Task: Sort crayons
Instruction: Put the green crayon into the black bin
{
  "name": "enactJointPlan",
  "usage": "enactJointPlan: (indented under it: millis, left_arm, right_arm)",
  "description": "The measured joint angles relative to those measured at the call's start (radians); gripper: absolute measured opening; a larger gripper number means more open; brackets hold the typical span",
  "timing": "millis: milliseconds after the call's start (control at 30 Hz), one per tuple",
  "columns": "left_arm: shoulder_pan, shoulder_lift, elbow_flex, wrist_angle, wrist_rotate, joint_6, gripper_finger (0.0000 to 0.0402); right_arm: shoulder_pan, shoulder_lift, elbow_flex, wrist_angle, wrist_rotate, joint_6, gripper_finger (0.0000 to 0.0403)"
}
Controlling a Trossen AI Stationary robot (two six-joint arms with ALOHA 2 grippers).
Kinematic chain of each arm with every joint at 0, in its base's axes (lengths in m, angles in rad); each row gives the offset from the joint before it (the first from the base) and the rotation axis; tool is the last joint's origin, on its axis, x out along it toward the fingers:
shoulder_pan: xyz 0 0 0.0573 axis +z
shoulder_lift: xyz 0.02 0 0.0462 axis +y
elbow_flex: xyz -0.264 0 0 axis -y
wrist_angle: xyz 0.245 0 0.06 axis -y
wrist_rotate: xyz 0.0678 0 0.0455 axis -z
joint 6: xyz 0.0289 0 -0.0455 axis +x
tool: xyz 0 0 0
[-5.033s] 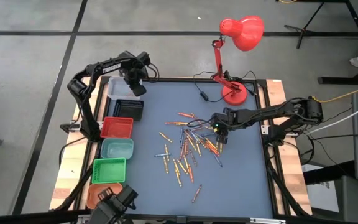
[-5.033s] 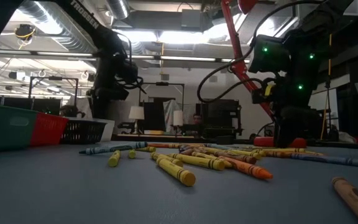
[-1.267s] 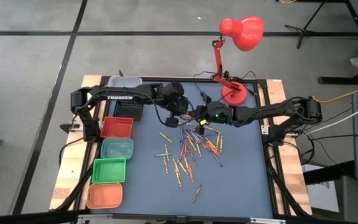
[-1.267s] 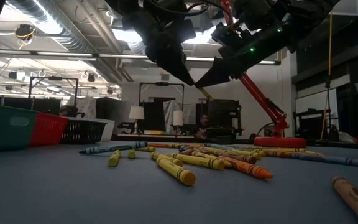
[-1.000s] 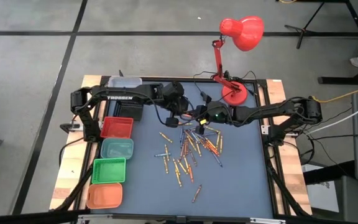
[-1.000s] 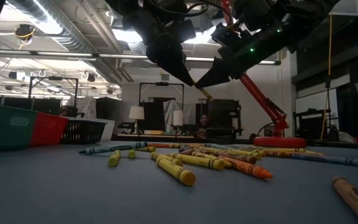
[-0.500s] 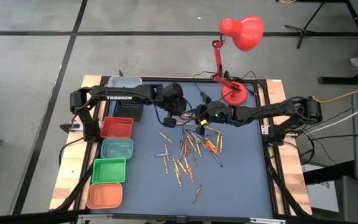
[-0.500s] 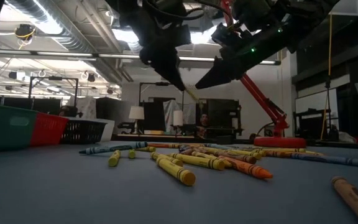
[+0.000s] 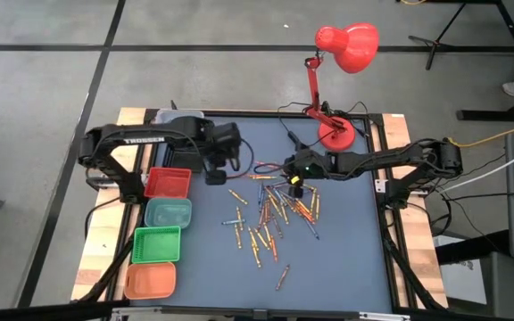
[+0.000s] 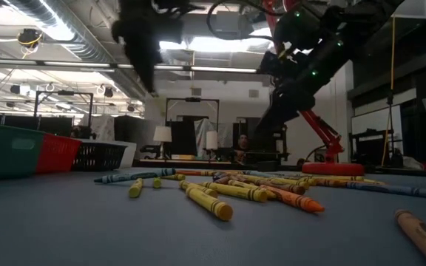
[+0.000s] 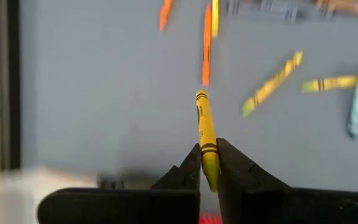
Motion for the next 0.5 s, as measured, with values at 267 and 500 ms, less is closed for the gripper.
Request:
enactJointPlan:
  millis: [267, 500]
  left_arm:
    - [0.007, -0.025, -0.007, -0.261, -0.186, -0.189, 0.001]
    - [0.071, -0.026, -0.119, -0.265, -0.279, -0.208, 0.001]
  right_arm:
    - [0.0, 0.0, 0.0, -0.018, -0.001, 0.0, 0.015]
    - [0.0, 0.0, 0.0, -0.019, -0.001, 0.0, 0.015]
